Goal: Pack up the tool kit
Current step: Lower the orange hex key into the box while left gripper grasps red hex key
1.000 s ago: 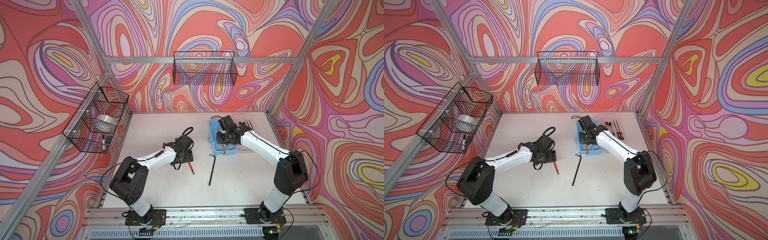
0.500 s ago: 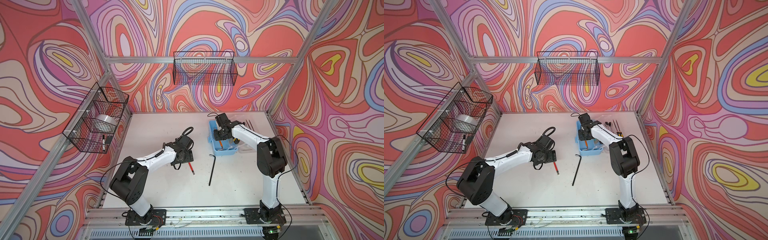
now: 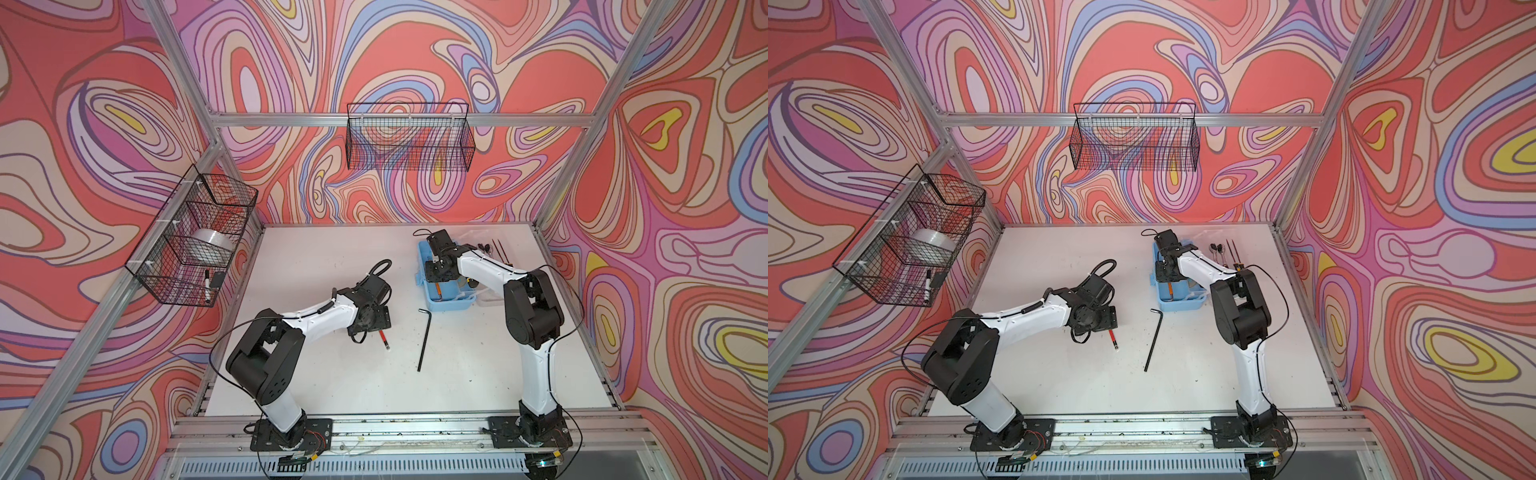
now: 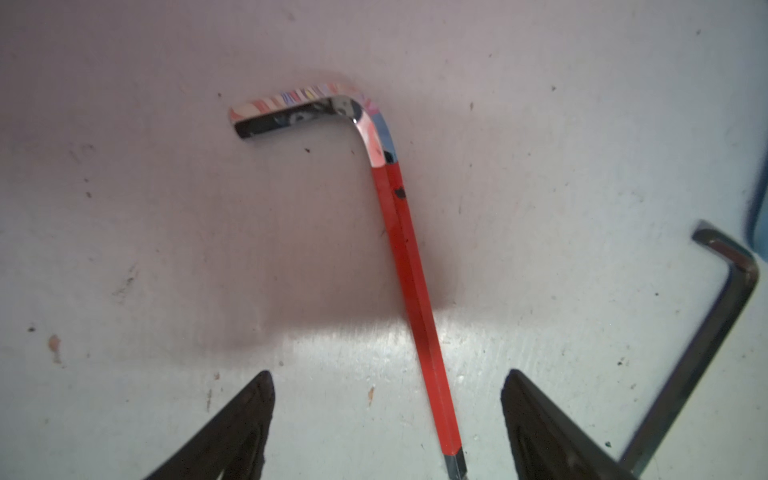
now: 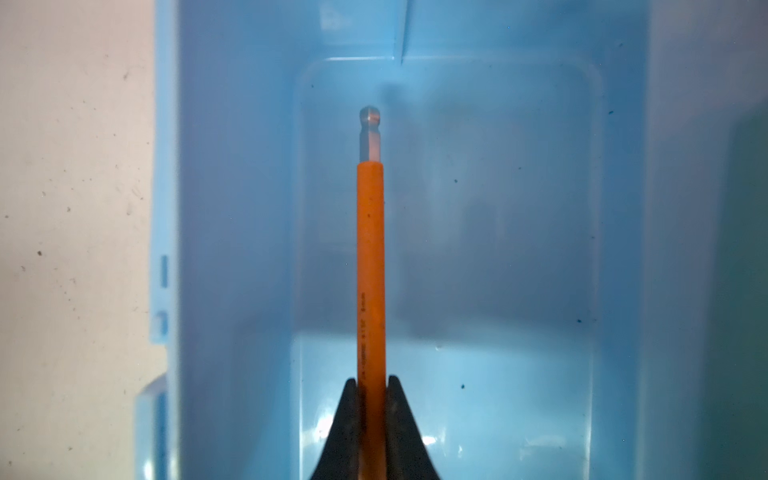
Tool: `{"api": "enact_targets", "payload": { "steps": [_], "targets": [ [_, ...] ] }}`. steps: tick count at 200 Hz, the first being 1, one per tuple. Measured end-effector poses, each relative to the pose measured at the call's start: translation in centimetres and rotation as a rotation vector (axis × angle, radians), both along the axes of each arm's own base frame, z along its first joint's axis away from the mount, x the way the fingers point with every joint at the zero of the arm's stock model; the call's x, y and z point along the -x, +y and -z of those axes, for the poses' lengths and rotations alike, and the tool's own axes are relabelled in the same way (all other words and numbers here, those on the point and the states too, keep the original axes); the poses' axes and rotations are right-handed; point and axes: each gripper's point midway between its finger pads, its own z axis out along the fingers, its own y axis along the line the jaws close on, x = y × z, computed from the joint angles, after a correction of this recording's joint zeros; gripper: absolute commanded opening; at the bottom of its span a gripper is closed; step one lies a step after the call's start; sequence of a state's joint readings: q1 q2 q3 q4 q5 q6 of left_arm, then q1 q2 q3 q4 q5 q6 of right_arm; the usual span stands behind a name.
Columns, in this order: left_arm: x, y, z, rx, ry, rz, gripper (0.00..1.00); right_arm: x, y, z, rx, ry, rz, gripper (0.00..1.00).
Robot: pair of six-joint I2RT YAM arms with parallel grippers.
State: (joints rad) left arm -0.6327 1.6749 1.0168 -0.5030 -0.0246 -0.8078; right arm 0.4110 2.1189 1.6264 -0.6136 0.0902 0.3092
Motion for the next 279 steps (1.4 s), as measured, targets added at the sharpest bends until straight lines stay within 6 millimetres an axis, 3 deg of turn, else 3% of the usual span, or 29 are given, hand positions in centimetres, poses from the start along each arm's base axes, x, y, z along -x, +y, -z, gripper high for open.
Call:
{"api": "enact_targets", "payload": {
  "steps": [32,59,70,103,127,198,279],
  "targets": [
    [0.6,-0.6,0.8,0.004,0.024,0.011,0.76,0.0,-0.1,-0.1,-0.015,-0.024,0.015,0.00],
    [0.7,-0.6,1.3,0.000,0.039,0.010,0.71,1.5,-0.8,0.3,-0.022,-0.020,0.040,0.02],
    [0.7,-0.6,1.5,-0.002,0.044,0.011,0.68,1.5,-1.0,0.2,-0.028,-0.025,0.053,0.07],
    [0.7,-0.7,1.8,-0.006,0.052,0.011,0.55,1.4,-0.7,-0.2,-0.064,-0.033,0.073,0.39],
    [0.5,-0.8,1.9,-0.005,0.051,0.011,0.48,1.5,0.1,-0.4,-0.084,-0.034,0.034,0.47],
    [0.0,-1.2,2.1,0.002,0.041,0.012,0.31,3.2,0.6,-0.4,-0.108,-0.017,0.026,0.45],
    [-0.1,-1.2,2.1,-0.001,0.038,0.014,0.28,6.1,1.6,-0.3,-0.117,0.029,-0.047,0.42]
  ]
}}
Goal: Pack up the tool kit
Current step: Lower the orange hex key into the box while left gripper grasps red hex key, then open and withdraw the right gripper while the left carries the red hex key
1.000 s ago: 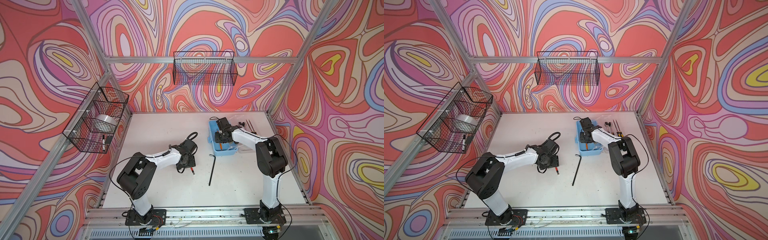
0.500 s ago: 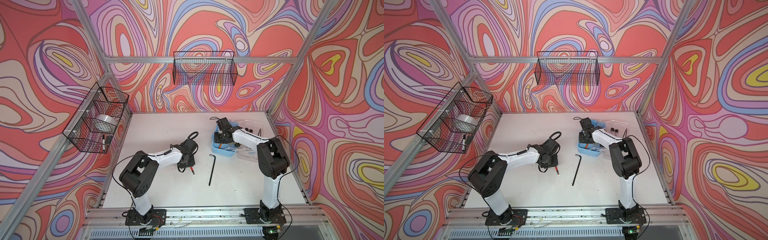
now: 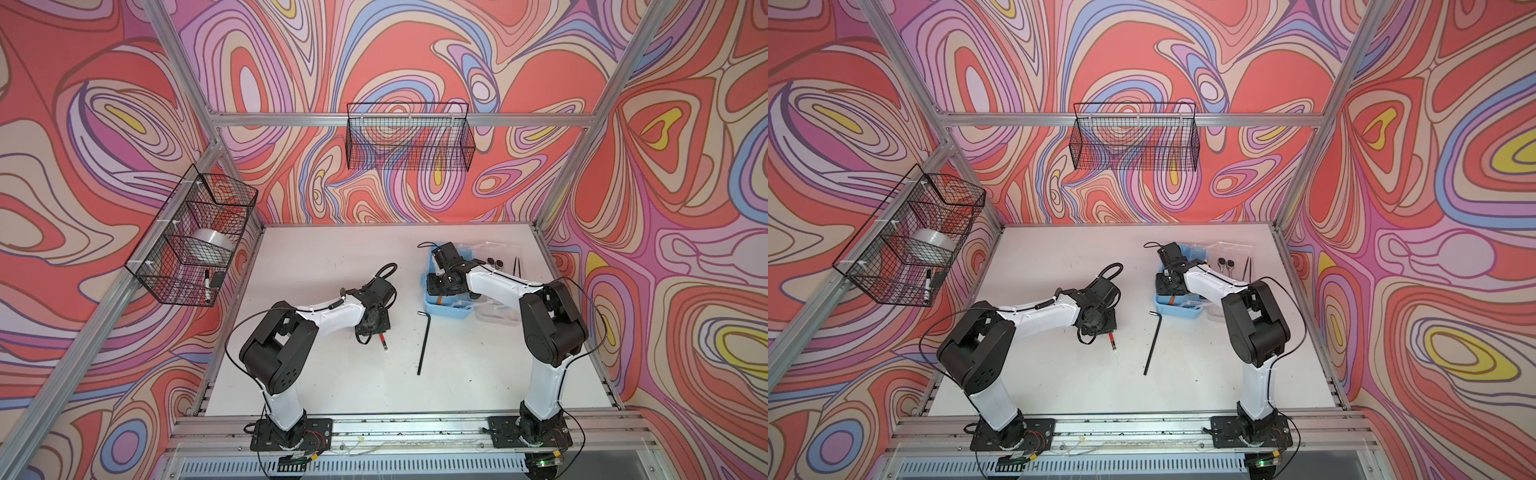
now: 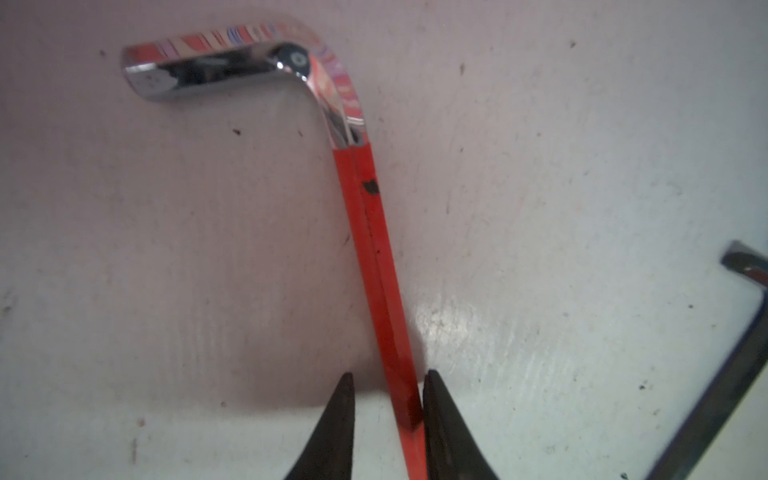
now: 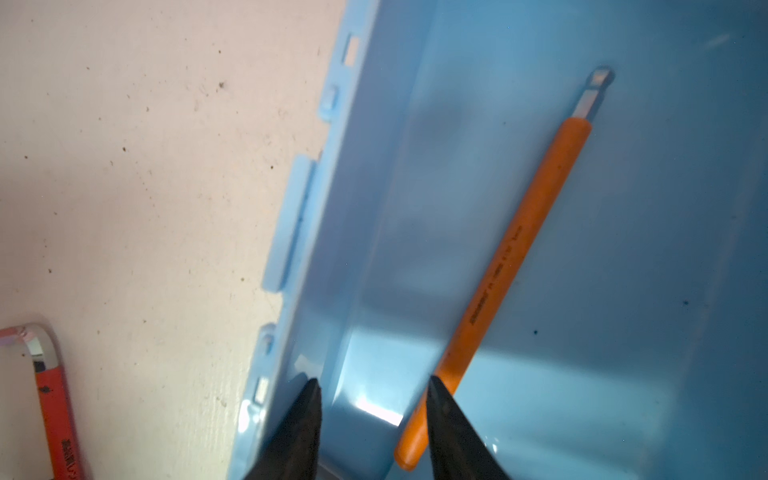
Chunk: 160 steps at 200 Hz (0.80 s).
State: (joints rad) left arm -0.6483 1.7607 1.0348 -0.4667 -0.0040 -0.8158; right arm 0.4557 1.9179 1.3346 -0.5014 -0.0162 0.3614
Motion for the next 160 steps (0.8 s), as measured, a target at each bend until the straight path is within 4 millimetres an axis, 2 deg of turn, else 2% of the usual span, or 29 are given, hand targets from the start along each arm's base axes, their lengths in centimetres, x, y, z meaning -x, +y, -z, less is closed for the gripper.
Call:
{"api": "enact_targets", "payload": {
  "steps": [55,160],
  "targets": [
    [-0.1,0.1,0.0,-0.005,-0.004,-0.001,0.28,3.6,1.1,0.5,0.034,0.047,-0.084,0.39],
    [-0.1,0.6,0.1,-0.028,-0.014,-0.005,0.21,9.4,5.3,0.5,0.018,0.083,-0.215,0.39]
  ]
}}
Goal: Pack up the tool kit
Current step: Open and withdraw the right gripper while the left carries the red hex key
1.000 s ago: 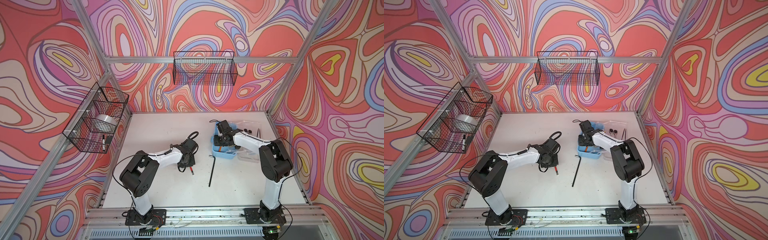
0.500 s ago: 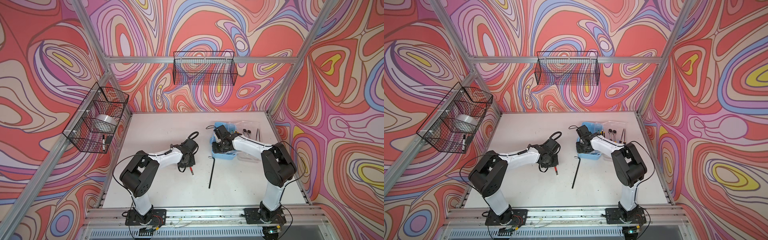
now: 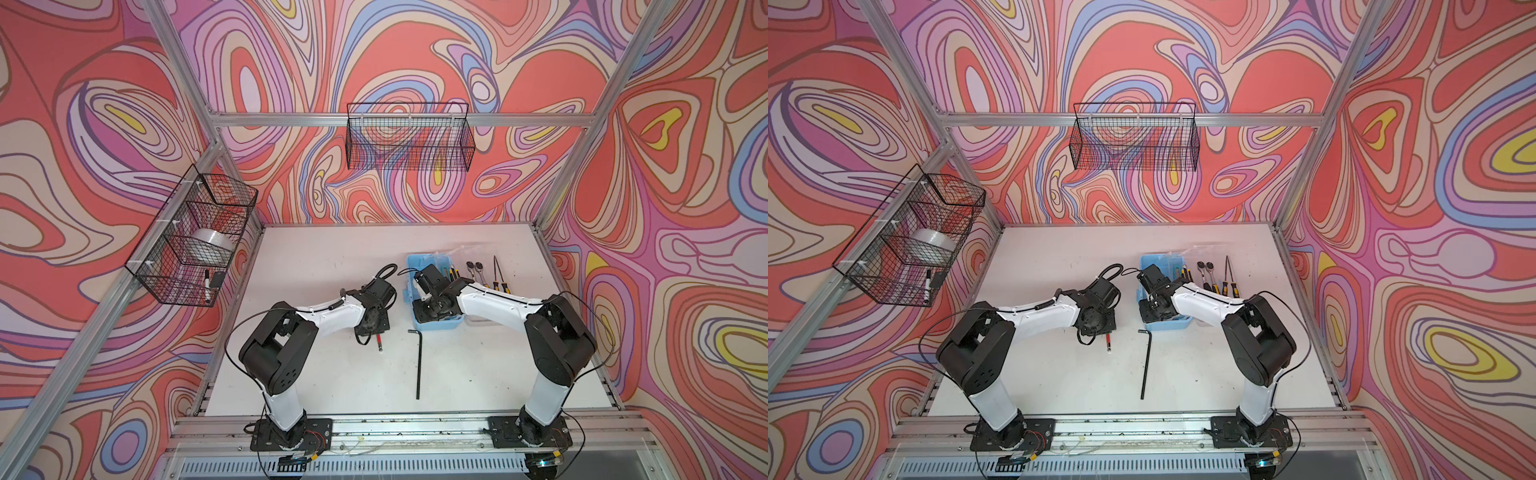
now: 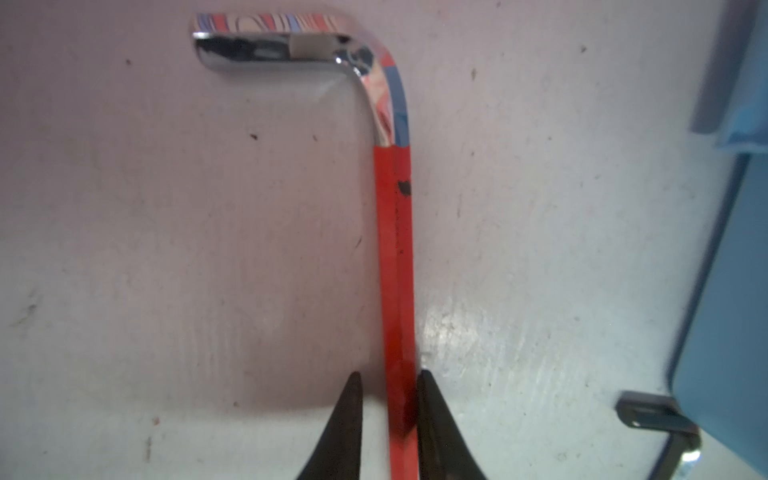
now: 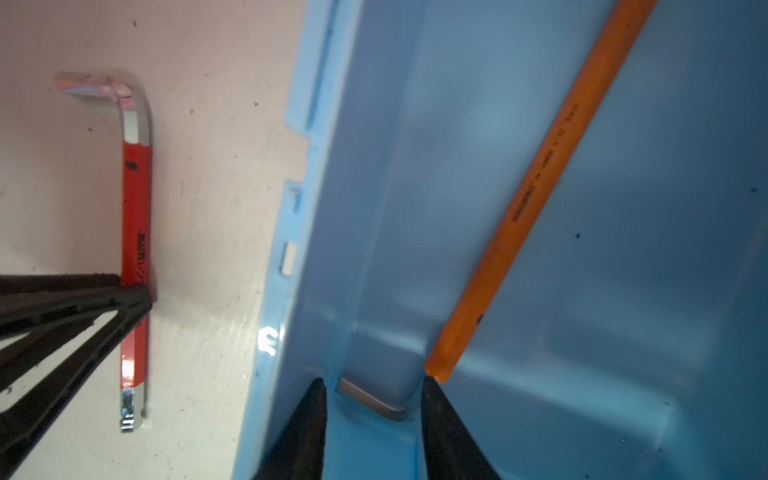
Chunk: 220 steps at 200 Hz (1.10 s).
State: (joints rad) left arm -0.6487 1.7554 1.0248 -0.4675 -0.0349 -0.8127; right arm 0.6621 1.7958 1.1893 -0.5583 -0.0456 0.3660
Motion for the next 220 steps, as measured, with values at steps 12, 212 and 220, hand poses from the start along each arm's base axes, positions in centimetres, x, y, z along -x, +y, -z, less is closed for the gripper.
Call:
{"api": "enact_targets", "payload": {
  "steps": [12,212,220],
  "targets": [
    [0.0,0.1,0.0,-0.004,-0.002,0.000,0.19,0.4,0.1,0.0,0.000,0.007,0.002,0.39],
    [1.2,1.4,-0.5,-0.040,-0.010,0.025,0.00,-1.1,-0.1,-9.0,-0.122,-0.163,0.139,0.56],
    [1.2,1.4,-0.8,-0.042,-0.016,0.026,0.00,-1.0,-0.3,-9.4,-0.129,-0.171,0.145,0.56]
  ]
}}
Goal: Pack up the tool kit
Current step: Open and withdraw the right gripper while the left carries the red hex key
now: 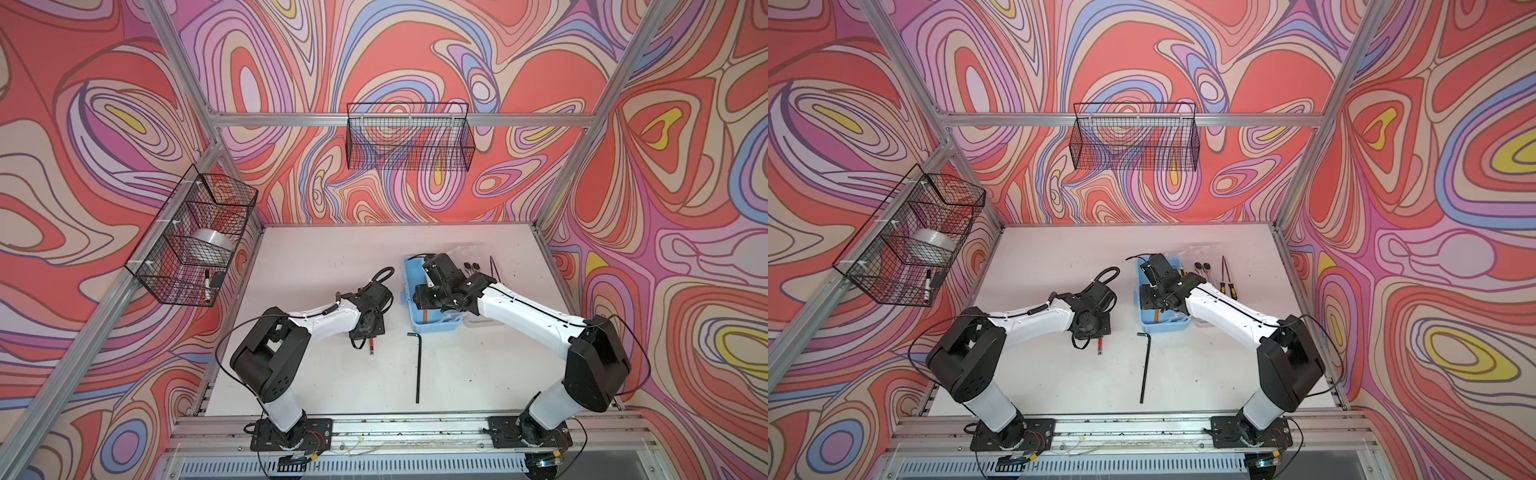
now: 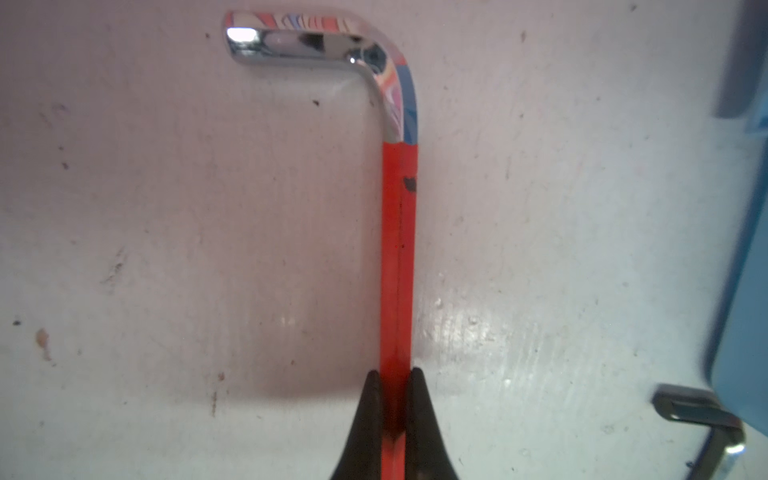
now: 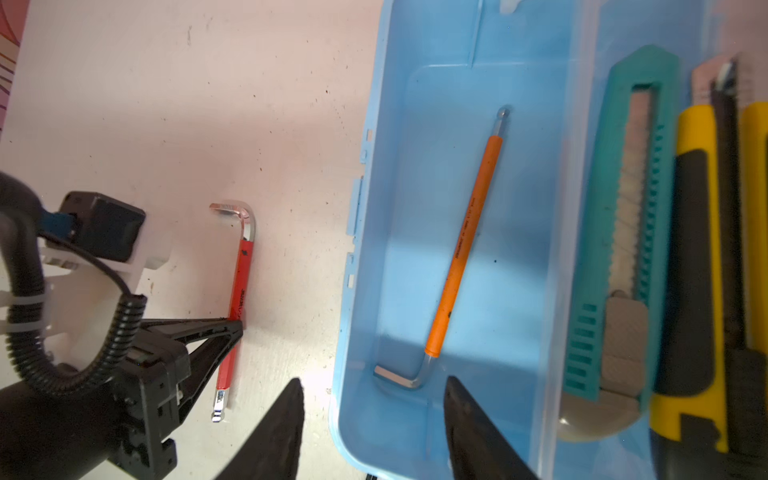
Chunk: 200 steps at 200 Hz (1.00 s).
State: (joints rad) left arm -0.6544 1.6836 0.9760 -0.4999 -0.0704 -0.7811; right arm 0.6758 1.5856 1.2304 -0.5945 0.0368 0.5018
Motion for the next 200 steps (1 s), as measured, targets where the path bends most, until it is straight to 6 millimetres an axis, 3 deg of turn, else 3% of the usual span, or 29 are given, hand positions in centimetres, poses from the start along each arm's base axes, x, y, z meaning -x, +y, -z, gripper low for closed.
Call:
{"api": "enact_targets", "payload": {
  "steps": [49,95,123,160,200],
  "targets": [
    [-0.4,-1.3,-3.8,0.034,-0.078,0.029,0.00,0.0,-1.0,-1.1,0.001,-0.037,0.044,0.61],
    [-2.7,-5.5,-9.8,0.154,-0.215,0.081,0.00,0.5,-3.0,-1.9,0.012,-0.074,0.099,0.63],
    [-4.0,-8.6,-12.2,0.233,-0.251,0.116,0.00,0.7,-5.2,-2.1,0.007,-0.083,0.155,0.63],
    [-5.6,-11.9,-11.9,0.295,-0.234,0.142,0.00,1.0,-8.4,-2.0,-0.003,-0.086,0.234,0.64],
    [-6.4,-14.3,-10.2,0.339,-0.181,0.136,0.00,1.5,-9.9,-2.4,-0.022,-0.097,0.274,0.64]
  ]
}}
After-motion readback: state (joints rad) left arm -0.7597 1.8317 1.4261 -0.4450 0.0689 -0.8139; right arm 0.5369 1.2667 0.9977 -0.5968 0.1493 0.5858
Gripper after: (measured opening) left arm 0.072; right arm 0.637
